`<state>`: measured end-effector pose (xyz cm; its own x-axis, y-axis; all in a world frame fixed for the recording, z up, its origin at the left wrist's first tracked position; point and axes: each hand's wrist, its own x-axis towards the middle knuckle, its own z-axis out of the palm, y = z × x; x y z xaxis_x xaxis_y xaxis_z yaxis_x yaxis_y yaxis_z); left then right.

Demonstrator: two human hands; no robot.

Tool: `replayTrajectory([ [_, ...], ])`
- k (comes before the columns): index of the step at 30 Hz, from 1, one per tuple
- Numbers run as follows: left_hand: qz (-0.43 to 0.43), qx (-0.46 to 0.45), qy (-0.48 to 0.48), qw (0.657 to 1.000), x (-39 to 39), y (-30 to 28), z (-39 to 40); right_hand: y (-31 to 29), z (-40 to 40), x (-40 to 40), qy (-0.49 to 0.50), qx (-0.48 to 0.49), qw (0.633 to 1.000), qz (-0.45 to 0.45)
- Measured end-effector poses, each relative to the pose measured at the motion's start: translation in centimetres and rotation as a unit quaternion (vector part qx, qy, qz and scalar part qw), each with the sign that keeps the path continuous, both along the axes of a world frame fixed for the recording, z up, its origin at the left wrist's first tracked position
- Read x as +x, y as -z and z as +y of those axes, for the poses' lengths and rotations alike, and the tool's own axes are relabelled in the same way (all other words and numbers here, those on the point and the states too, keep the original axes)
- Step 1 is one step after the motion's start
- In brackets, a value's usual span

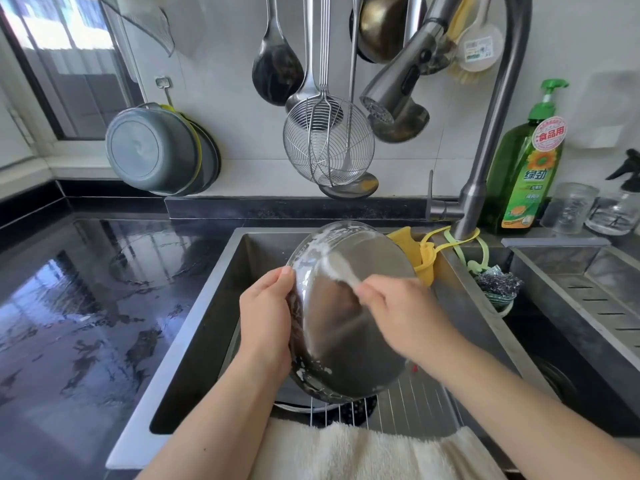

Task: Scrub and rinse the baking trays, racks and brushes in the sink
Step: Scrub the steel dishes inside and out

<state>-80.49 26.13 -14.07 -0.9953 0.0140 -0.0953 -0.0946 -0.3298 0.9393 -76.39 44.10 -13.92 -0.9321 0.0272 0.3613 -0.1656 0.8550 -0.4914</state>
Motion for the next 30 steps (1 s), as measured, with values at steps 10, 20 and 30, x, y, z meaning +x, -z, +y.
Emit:
replayTrajectory([
  [10, -0.041, 0.058, -0.017, 0.997, -0.6, 0.4, -0.7, 0.3, -1.8, 1.1, -0.065, 0.017, 0.994, -0.081],
  [20, -0.039, 0.043, 0.0, 0.998, -0.9, 1.1, -0.7, 0.4, -1.6, 1.4, -0.024, 0.025, 0.995, -0.089],
  [30, -0.045, 0.062, -0.023, 0.997, -1.3, 1.2, -1.0, 0.0, -2.8, 2.2, -0.05, 0.057, 0.99, -0.121],
])
